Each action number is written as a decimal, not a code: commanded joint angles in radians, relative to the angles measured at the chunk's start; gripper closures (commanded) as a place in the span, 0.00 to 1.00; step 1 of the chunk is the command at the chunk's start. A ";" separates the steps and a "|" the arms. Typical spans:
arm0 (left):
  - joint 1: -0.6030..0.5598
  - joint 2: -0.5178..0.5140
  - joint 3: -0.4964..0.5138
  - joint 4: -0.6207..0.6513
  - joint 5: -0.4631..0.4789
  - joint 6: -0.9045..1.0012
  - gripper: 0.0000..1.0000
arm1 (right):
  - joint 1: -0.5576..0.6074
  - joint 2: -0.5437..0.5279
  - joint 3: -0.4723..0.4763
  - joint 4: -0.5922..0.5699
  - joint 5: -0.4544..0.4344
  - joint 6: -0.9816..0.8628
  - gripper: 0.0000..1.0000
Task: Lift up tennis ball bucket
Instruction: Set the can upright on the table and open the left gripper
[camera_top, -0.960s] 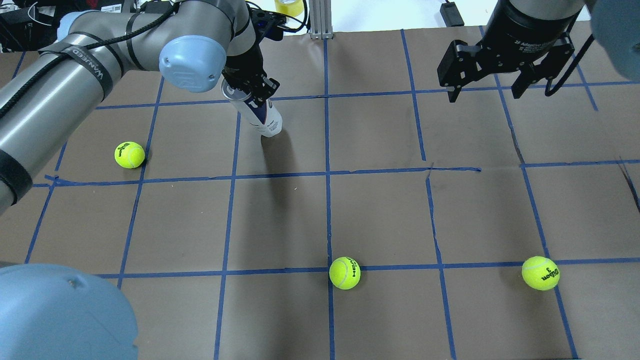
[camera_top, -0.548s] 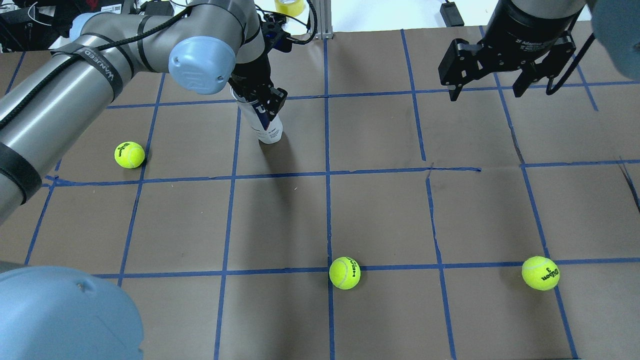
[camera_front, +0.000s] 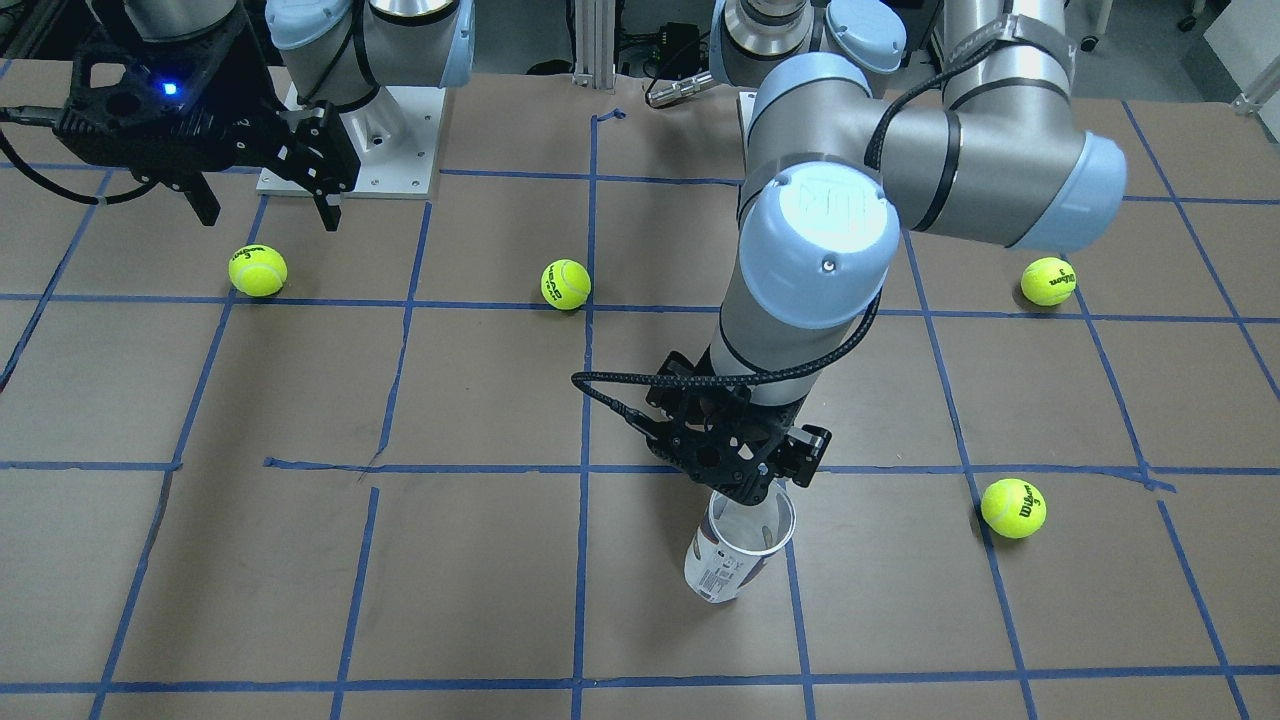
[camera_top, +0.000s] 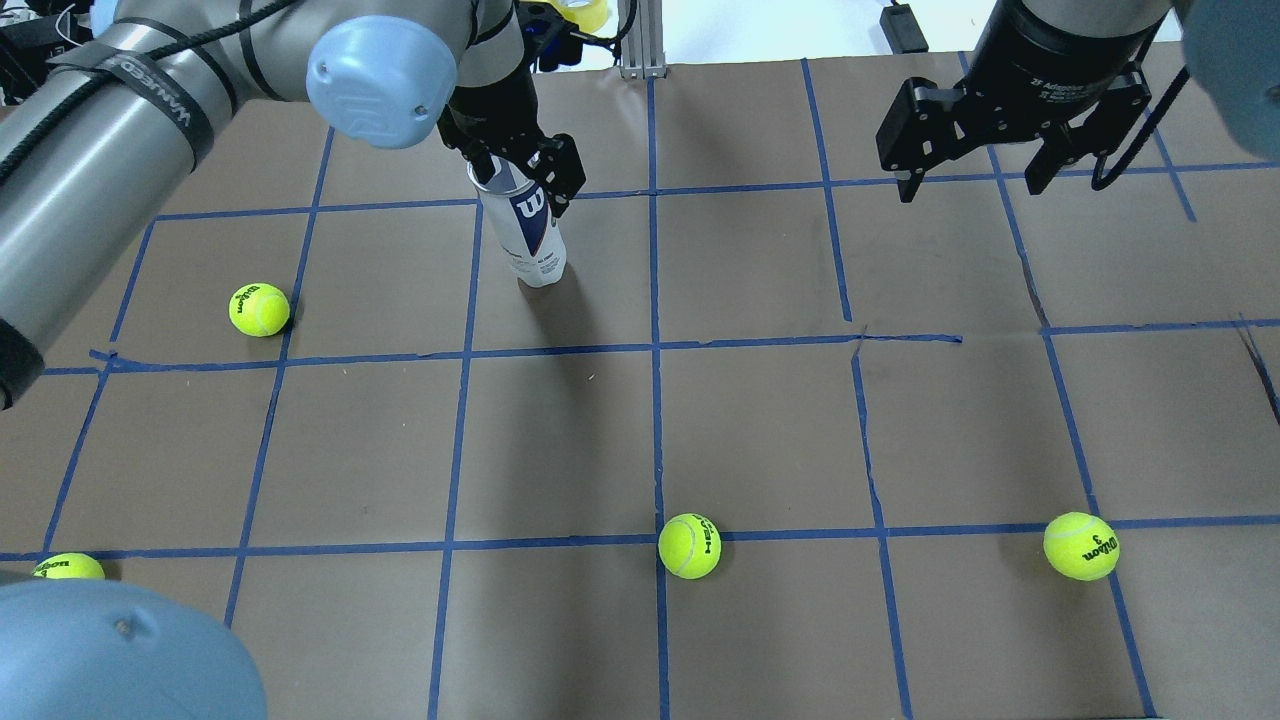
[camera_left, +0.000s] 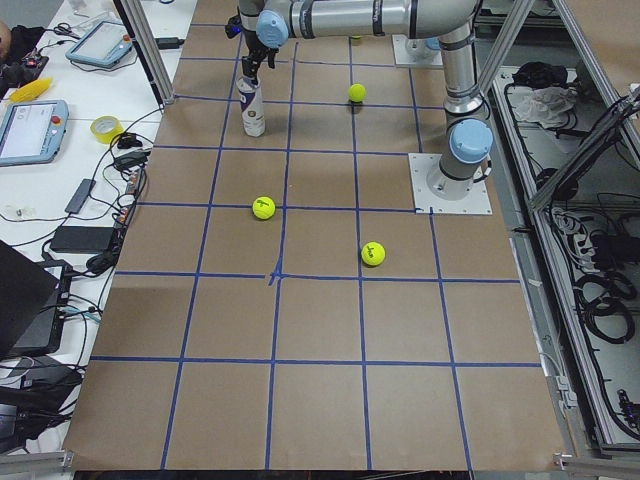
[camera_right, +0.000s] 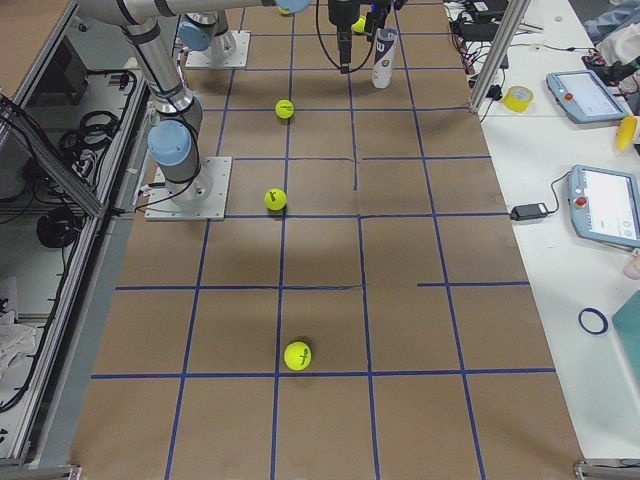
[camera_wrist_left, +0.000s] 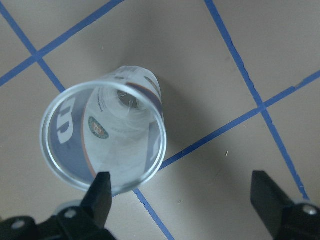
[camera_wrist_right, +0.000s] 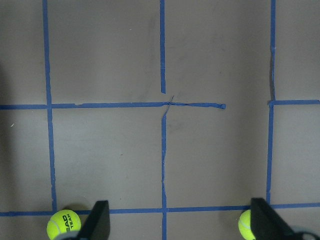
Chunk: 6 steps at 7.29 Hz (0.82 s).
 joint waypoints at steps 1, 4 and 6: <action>0.013 0.073 0.008 -0.063 -0.007 -0.213 0.00 | 0.001 -0.001 0.002 0.000 0.002 0.001 0.00; 0.128 0.176 -0.003 -0.147 -0.007 -0.248 0.00 | 0.001 -0.001 0.002 0.000 0.005 0.001 0.00; 0.185 0.289 -0.134 -0.159 -0.012 -0.233 0.00 | 0.001 -0.001 0.002 0.000 0.005 0.001 0.00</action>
